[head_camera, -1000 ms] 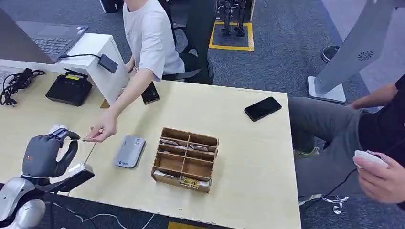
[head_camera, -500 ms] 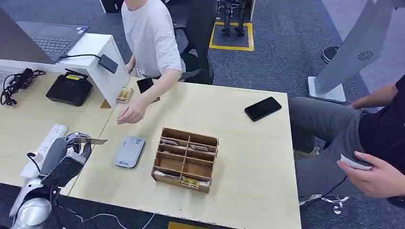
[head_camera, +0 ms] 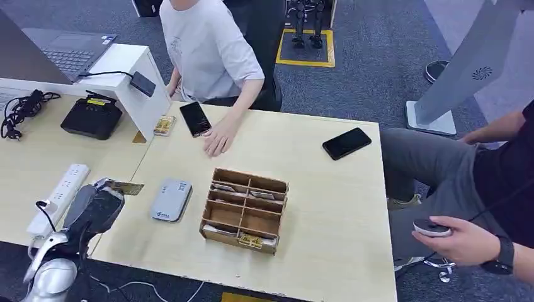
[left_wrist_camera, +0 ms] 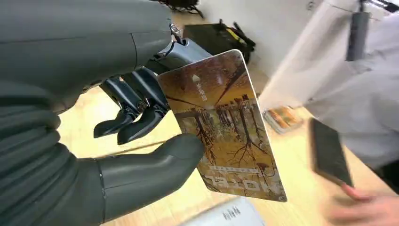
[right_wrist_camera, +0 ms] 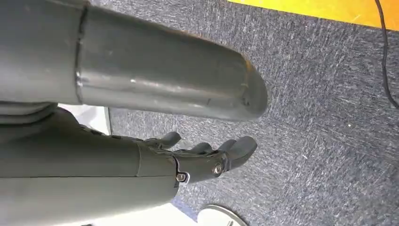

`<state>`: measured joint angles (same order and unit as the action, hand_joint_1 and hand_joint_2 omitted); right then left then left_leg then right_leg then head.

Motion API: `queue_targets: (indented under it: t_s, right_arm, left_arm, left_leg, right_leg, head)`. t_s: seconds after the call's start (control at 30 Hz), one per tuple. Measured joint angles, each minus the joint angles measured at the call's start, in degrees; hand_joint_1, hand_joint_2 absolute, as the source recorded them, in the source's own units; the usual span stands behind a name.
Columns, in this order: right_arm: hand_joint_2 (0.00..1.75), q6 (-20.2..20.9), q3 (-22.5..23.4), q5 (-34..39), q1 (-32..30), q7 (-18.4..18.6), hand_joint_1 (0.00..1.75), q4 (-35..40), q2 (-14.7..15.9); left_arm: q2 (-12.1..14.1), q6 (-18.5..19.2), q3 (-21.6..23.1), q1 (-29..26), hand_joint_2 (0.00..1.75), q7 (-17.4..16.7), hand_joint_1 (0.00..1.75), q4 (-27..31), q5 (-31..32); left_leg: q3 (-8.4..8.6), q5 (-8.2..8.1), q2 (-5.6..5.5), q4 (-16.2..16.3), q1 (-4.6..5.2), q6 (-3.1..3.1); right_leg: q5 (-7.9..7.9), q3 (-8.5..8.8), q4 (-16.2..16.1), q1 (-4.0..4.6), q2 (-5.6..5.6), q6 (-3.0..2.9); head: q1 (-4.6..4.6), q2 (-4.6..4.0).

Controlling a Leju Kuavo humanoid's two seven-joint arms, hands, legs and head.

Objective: Pass the card to the sensor for recognition and then transmit it.

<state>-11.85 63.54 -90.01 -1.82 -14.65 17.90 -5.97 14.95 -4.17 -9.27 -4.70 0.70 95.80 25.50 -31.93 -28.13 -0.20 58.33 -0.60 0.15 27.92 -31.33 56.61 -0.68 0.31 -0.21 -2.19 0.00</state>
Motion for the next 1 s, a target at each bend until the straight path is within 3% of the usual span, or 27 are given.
queue_targets:
  t_s: [0.17, 0.4, 0.67, 1.0]
  right_arm:
    - [0.00, 0.00, 0.00, 0.00, -0.02, 0.24, 0.00, 0.07, -0.07]
    - [0.00, -0.15, -0.02, 0.00, 0.06, 0.42, 0.00, 0.07, -0.07]
    - [0.00, -0.20, -0.26, 0.00, 0.07, 0.59, 0.00, 0.04, -0.07]
    - [0.00, -0.66, -0.42, 0.00, 0.26, 0.42, 0.00, -0.20, -0.07]
  left_arm:
    - [-0.98, -0.72, 0.02, 1.24, 1.75, -0.39, 1.75, -2.67, 1.12]
    - [-2.29, -2.25, 0.02, 3.13, 1.75, -3.59, 1.75, -6.27, 3.81]
    - [-4.59, -2.23, 0.42, 3.88, 1.75, -3.80, 1.75, -8.84, 3.00]
    - [-7.54, -2.76, 5.83, 3.87, 1.75, -4.90, 1.75, -9.82, 7.83]
  left_leg:
    - [0.01, 0.00, 0.02, 0.00, 0.00, 0.00]
    - [0.00, 0.00, 0.01, 0.00, 0.01, 0.00]
    - [0.00, 0.00, 0.01, 0.00, 0.01, 0.00]
    - [0.00, 0.00, 0.01, 0.01, 0.03, 0.00]
  right_leg:
    - [-0.01, 0.00, 0.00, 0.00, 0.03, 0.00]
    - [0.00, -0.01, 0.00, 0.00, 0.02, 0.00]
    - [0.00, -0.02, 0.00, 0.00, 0.02, 0.00]
    - [0.00, -0.01, -0.01, 0.00, 0.01, 0.00]
  head:
    - [-0.02, 0.00]
    - [0.00, 0.00]
    - [0.00, 0.00]
    - [-0.02, 0.00]
